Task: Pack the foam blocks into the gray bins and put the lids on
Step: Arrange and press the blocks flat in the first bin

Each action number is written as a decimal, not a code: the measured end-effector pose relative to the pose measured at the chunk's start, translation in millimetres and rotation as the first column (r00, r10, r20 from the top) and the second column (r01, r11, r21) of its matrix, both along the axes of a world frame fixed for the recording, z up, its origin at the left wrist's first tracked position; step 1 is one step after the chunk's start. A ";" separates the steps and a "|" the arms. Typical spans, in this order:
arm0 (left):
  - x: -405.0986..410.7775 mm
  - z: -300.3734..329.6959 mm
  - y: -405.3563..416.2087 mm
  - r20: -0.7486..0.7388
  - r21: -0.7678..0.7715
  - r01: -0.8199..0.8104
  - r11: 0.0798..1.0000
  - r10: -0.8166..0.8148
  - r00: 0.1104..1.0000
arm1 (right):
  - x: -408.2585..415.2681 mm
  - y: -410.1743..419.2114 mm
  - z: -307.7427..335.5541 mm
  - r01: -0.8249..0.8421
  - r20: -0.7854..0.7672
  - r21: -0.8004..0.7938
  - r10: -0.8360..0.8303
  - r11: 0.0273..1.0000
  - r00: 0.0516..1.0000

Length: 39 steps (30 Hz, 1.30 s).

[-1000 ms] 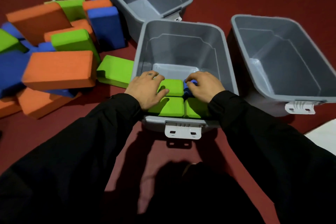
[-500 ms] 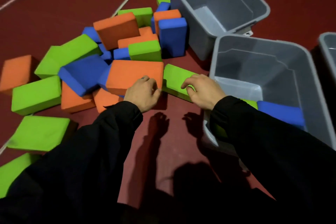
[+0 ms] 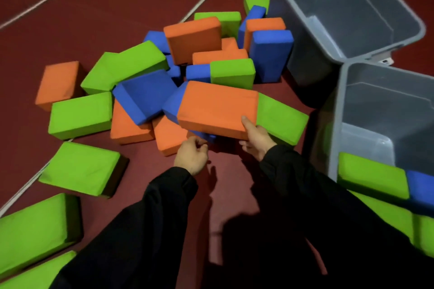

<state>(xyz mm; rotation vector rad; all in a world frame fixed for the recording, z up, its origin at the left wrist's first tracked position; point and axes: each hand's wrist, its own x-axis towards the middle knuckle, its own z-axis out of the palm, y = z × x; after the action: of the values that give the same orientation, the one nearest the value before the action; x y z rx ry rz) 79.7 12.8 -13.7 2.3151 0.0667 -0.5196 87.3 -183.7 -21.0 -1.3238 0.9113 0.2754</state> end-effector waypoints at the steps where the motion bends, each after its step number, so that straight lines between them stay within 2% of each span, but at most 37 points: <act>1: 0.0 -1.7 -1.0 -0.025 -0.004 -0.002 1.000 0.002 1.000 | -0.3 3.1 -1.1 0.052 0.022 0.057 -0.053 0.997 0.998; 3: 3.2 -3.7 -3.6 -0.049 -0.026 -0.017 1.000 0.016 0.999 | -1.3 -0.9 2.8 0.101 0.061 0.088 -0.106 0.991 0.992; 7: 26.2 -12.7 -19.1 -0.139 -0.134 -0.193 0.972 0.174 0.975 | -5.6 -33.1 28.5 0.100 0.165 -0.037 -0.093 0.994 0.982; 10: 51.5 -42.8 -36.5 -0.290 -0.301 -0.404 0.864 0.321 0.902 | -24.9 -58.2 50.6 0.096 0.178 -0.095 -0.078 0.991 0.981; 13: 60.0 -69.0 -52.5 -0.461 -0.362 -0.626 0.691 0.451 0.764 | -51.4 -71.3 60.5 0.108 0.187 -0.046 -0.098 0.993 0.977; 15: 75.8 -122.3 -52.0 -0.483 -0.387 -0.656 0.648 0.464 0.743 | -69.0 -75.9 65.4 0.119 0.176 -0.030 -0.112 0.992 0.978; 17: 88.1 -159.0 -51.6 -0.474 -0.348 -0.632 0.692 0.452 0.756 | -84.6 -83.1 70.0 0.116 0.169 -0.035 -0.108 0.993 0.980; 19: 97.6 -182.7 -47.3 -0.461 -0.423 -0.641 0.641 0.457 0.761 | -97.4 -91.9 77.4 0.105 0.190 -0.046 -0.095 0.993 0.977; 22: 62.4 -89.5 -51.9 -0.450 -0.435 -0.697 0.571 0.532 0.717 | -110.1 -104.8 94.5 0.100 0.245 -0.054 -0.084 0.993 0.966; 26: 38.9 -28.1 -35.1 -0.137 -0.329 -0.729 0.601 0.733 0.666 | -122.0 -127.2 122.6 0.130 0.351 -0.055 -0.103 0.990 0.931; 27: 28.3 -4.9 -33.4 -0.071 -0.349 -0.718 0.602 0.747 0.661 | -125.7 -135.1 129.3 0.150 0.384 -0.052 -0.119 0.987 0.915; 29: 11.3 28.0 -24.5 0.098 -0.382 -0.641 0.666 0.719 0.688 | -133.8 -152.9 143.3 0.217 0.461 -0.036 -0.177 0.976 0.869; 31: -5.8 59.4 -16.7 0.322 -0.397 -0.526 0.752 0.651 0.687 | -145.2 -175.8 159.3 0.304 0.537 -0.034 -0.240 0.952 0.809; 33: -16.2 83.2 -13.7 0.548 -0.420 -0.375 0.826 0.561 0.620 | -161.4 -205.0 172.4 0.380 0.584 -0.062 -0.275 0.923 0.764; 36: -32.4 124.8 -37.2 0.676 -0.455 -0.080 0.887 0.403 0.617 | -193.5 -253.5 182.1 0.450 0.625 -0.171 -0.256 0.877 0.737; 39: -60.3 174.7 -101.0 0.752 -0.366 0.185 0.912 0.173 0.636 | -226.2 -300.0 182.7 0.495 0.622 -0.382 -0.179 0.780 0.762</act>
<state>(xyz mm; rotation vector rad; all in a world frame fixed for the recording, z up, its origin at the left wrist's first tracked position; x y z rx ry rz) 19.4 -88.2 161.0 1.9195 -0.4355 0.4784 -138.9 -483.7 161.7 -1.5735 0.7240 -0.6979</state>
